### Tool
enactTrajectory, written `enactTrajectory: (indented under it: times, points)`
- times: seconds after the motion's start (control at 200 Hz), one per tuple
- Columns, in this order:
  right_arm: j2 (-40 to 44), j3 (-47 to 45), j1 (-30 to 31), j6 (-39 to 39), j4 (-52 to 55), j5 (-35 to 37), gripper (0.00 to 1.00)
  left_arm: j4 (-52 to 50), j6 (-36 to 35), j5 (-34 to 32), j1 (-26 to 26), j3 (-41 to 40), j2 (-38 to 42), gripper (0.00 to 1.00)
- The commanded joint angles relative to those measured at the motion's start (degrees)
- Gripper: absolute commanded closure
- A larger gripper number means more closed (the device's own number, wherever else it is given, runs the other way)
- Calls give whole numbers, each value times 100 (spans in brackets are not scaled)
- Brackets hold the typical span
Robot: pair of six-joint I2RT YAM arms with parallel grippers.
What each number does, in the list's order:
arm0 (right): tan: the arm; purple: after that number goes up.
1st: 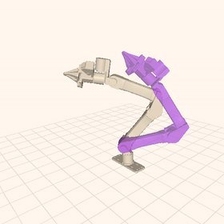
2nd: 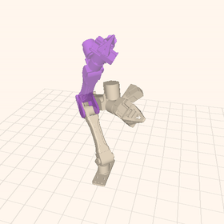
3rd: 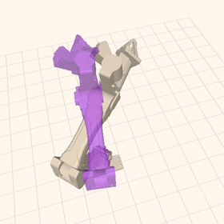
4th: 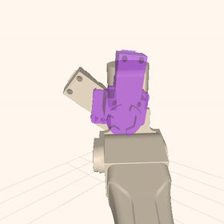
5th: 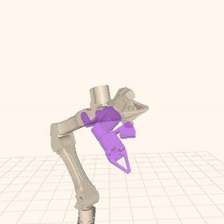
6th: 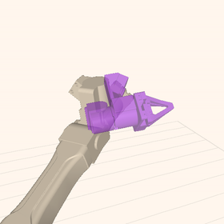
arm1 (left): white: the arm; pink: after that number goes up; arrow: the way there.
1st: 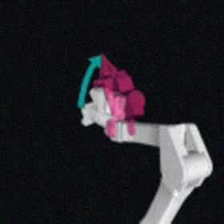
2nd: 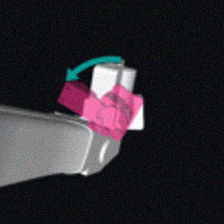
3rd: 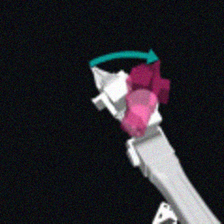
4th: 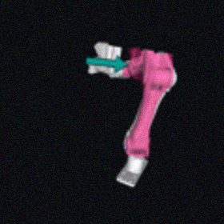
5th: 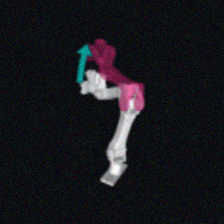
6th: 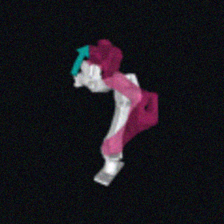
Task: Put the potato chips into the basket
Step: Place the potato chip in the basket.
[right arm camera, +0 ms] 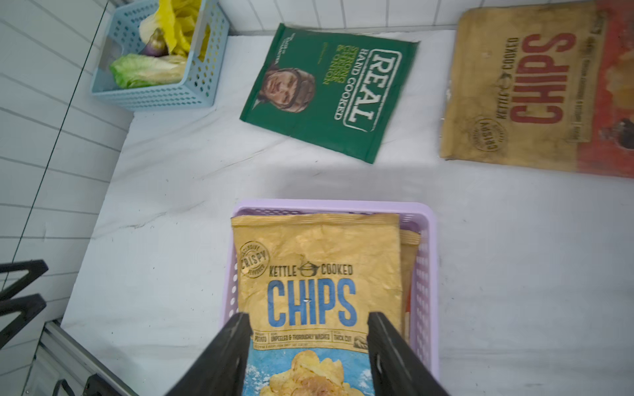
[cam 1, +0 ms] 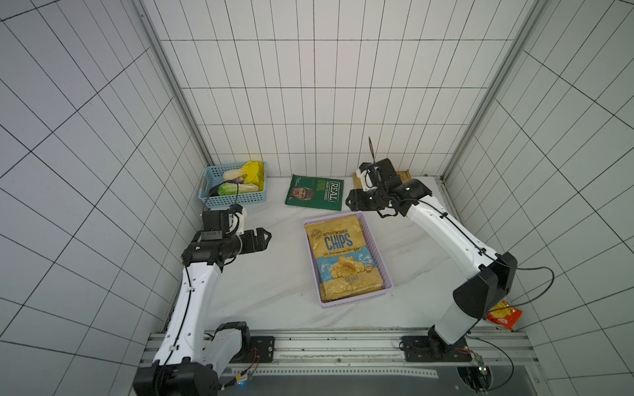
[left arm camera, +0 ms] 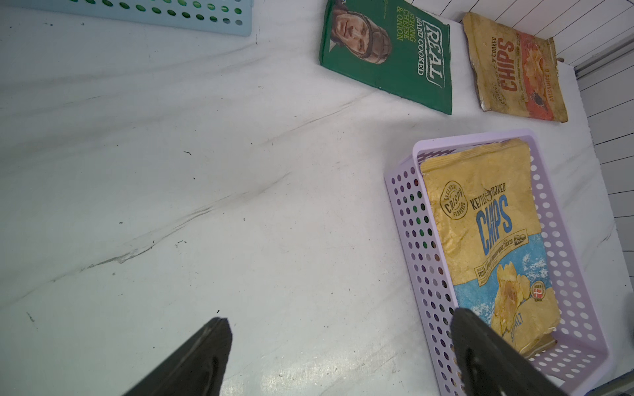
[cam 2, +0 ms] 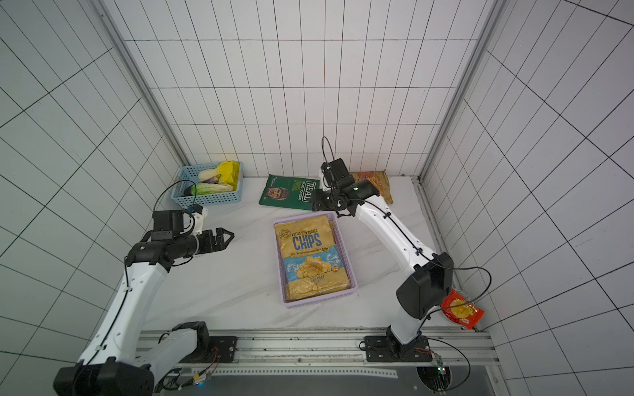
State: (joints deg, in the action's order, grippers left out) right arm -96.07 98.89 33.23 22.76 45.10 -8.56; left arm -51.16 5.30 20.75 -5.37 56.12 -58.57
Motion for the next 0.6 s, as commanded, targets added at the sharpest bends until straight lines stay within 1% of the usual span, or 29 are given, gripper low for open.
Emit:
enactTrajectory:
  times: [0.0, 0.135, 0.23, 0.305, 0.365, 0.445, 0.51, 0.595]
  points:
    - [53, -681, -924, 442, -513, -871, 41, 155, -73, 5, -35, -66, 38, 2]
    - [-104, -1525, -1987, 1265, -1975, -1779, 41, 165, -82, 50, -78, -83, 12, 2]
    - [-438, -1953, -2529, 1911, -3072, -2195, 40, 159, -91, 125, -92, -96, 3, 2]
    - [-808, -2176, -2898, 2554, -3874, -2335, 40, 168, -91, 207, -92, -110, 3, 2]
    - [-1099, -2298, -3115, 3015, -4439, -2291, 41, 176, -108, 256, -88, -123, 3, 2]
    - [-1432, -2266, -3302, 3291, -4864, -2137, 42, 194, -108, 270, -89, -136, -6, 2]
    - [-1684, -2041, -3367, 3270, -4732, -1878, 42, 199, -108, 286, -87, -135, -14, 2]
    - [-2034, -1788, -3485, 3428, -4636, -1737, 43, 203, -99, 292, -94, -144, -22, 2]
